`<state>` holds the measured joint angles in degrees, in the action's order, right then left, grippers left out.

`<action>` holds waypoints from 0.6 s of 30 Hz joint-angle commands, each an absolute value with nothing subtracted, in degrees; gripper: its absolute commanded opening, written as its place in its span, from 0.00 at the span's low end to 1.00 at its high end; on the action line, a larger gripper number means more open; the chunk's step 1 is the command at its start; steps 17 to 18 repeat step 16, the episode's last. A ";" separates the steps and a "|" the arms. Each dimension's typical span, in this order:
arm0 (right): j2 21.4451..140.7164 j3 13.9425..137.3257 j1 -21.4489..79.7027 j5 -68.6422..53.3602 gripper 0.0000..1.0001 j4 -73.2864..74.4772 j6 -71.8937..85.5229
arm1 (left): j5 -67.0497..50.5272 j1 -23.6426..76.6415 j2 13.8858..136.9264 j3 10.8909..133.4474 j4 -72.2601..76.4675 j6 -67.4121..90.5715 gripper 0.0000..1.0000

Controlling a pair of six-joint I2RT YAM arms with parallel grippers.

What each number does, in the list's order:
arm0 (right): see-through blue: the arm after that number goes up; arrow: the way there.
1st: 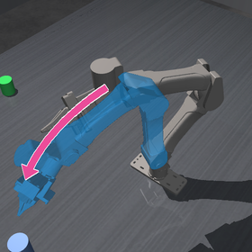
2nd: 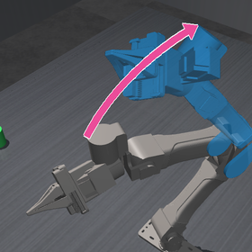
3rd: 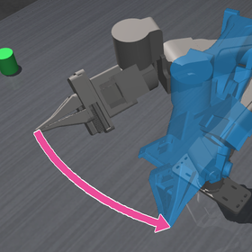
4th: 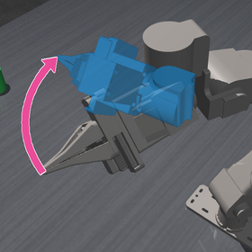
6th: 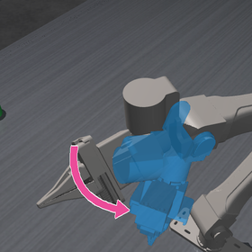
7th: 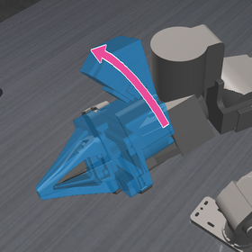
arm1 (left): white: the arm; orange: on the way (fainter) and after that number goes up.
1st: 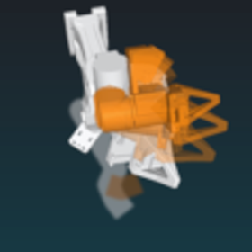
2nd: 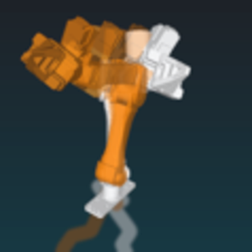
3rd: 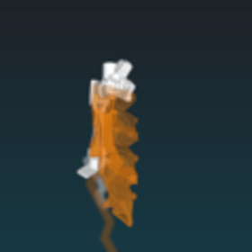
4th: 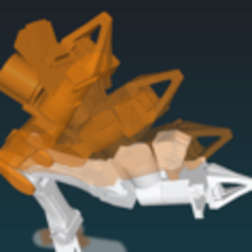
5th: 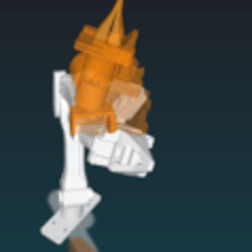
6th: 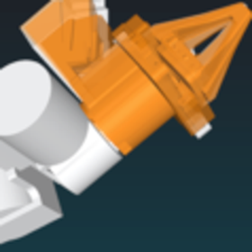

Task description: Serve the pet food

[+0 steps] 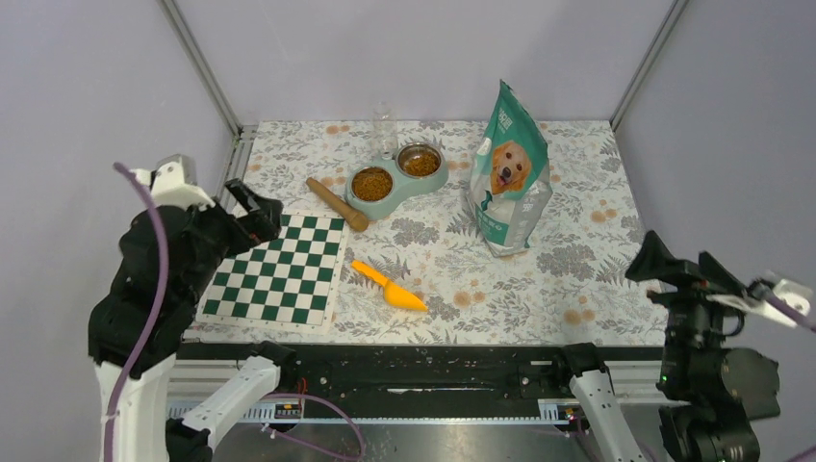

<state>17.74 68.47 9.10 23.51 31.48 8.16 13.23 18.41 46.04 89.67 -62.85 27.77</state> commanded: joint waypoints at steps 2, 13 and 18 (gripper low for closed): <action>13.13 72.30 9.03 37.71 0.99 46.81 11.57 | 15.59 18.20 42.26 88.64 -63.12 27.27 0.99; 8.98 70.31 8.94 35.98 0.99 52.66 15.22 | 13.72 18.19 39.30 84.20 -64.58 27.20 0.99; 9.34 68.85 8.97 34.87 1.00 52.54 16.87 | 13.71 18.24 40.35 84.37 -65.19 26.75 0.99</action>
